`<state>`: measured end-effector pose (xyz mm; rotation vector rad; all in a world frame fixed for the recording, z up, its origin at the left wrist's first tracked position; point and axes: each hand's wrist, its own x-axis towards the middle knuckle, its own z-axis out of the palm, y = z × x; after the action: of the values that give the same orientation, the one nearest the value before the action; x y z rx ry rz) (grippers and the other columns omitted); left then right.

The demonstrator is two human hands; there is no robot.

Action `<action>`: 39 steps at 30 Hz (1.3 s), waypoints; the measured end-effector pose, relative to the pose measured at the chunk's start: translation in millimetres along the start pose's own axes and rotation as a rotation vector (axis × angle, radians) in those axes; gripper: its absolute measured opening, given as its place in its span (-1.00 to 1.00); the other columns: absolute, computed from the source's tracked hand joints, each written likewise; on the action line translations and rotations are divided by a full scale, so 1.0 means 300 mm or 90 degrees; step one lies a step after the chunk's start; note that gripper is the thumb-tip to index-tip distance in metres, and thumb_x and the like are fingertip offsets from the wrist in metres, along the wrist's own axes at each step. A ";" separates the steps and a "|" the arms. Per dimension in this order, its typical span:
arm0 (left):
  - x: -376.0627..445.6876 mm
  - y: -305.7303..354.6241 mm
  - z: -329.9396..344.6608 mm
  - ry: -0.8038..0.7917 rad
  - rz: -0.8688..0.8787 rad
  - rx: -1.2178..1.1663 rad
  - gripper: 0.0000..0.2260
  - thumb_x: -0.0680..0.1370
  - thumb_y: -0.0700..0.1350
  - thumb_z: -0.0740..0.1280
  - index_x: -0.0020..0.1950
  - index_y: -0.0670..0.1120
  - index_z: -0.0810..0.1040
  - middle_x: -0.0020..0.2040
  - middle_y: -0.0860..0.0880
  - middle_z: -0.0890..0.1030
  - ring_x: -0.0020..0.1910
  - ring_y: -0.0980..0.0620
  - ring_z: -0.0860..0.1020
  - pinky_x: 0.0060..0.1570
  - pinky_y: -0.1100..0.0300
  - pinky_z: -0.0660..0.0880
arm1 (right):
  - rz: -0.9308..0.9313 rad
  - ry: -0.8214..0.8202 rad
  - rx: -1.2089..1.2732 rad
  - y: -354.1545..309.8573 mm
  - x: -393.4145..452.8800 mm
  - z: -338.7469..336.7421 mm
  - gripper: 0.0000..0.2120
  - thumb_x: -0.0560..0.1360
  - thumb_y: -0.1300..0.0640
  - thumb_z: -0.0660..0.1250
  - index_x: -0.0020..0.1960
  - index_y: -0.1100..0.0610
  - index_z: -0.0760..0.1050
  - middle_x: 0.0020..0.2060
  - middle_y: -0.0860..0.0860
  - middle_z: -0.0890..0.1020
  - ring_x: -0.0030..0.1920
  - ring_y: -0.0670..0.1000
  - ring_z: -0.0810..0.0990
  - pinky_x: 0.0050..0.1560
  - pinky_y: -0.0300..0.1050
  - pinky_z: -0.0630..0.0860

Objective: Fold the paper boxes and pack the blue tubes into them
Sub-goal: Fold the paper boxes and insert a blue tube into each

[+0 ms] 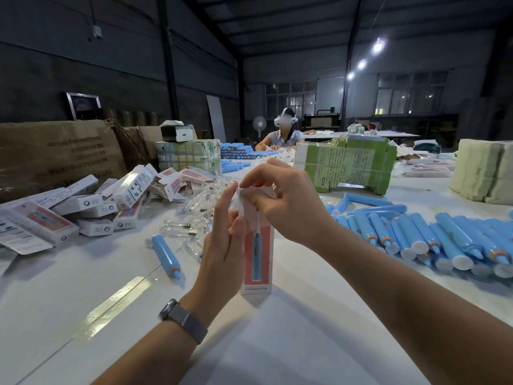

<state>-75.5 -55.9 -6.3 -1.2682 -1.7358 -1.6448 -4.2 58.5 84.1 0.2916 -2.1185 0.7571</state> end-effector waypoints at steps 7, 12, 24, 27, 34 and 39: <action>-0.003 -0.005 -0.002 -0.003 0.018 -0.008 -0.57 0.67 0.06 0.01 0.37 0.59 0.07 -0.12 0.19 0.58 -0.10 0.10 0.64 -0.18 0.31 0.57 | 0.034 -0.044 0.022 -0.008 0.017 -0.020 -0.89 0.51 0.16 0.42 -0.15 -0.03 0.59 -0.18 -0.07 0.56 -0.13 -0.04 0.56 -0.19 -0.17 0.44; -0.004 -0.001 -0.004 -0.006 0.029 -0.016 -0.56 0.67 0.03 0.01 0.37 0.58 0.08 -0.15 0.24 0.57 -0.13 0.14 0.63 -0.20 0.37 0.53 | 0.060 -0.088 0.107 -0.004 0.027 -0.041 -0.86 0.49 0.21 0.44 -0.14 -0.02 0.64 -0.19 -0.06 0.58 -0.11 -0.01 0.59 -0.04 -0.09 0.56; 0.001 -0.002 -0.008 -0.008 0.020 0.003 -0.61 0.68 0.03 0.02 0.39 0.50 0.17 -0.12 0.12 0.57 -0.14 0.04 0.63 -0.17 0.05 0.62 | 0.009 -0.117 0.078 0.012 0.027 -0.057 -0.82 0.49 0.23 0.45 -0.13 -0.06 0.63 -0.24 -0.14 0.55 -0.17 -0.10 0.59 -0.15 -0.33 0.46; 0.003 -0.002 -0.008 0.001 0.004 0.006 -0.65 0.68 0.05 0.02 0.35 0.49 0.19 -0.12 0.06 0.57 -0.11 -0.01 0.65 -0.14 -0.02 0.65 | -0.007 -0.060 0.069 0.025 0.018 -0.041 -0.85 0.46 0.21 0.49 -0.15 -0.02 0.59 -0.26 -0.15 0.61 -0.18 -0.10 0.60 -0.16 -0.26 0.51; 0.015 0.002 -0.009 0.007 0.025 -0.008 -0.70 0.69 0.00 0.01 0.27 0.43 0.23 -0.12 0.07 0.56 -0.17 0.03 0.66 -0.23 0.14 0.65 | -0.008 0.000 0.040 0.040 0.008 -0.024 -0.90 0.43 0.11 0.52 -0.16 0.05 0.60 -0.27 -0.08 0.66 -0.19 -0.07 0.64 -0.14 -0.03 0.62; 0.014 0.011 -0.008 0.016 0.018 -0.013 -0.70 0.68 0.02 0.01 0.21 0.47 0.22 -0.17 0.09 0.57 -0.21 0.07 0.66 -0.28 0.24 0.59 | -0.007 0.028 0.000 0.048 -0.006 -0.016 -0.82 0.43 0.03 0.51 -0.14 0.14 0.64 -0.24 -0.04 0.68 -0.15 -0.05 0.63 -0.14 0.09 0.58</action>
<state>-75.4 -57.1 -0.6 -1.2706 -1.6837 -1.6585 -6.4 72.6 78.9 0.2829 -2.0736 0.7504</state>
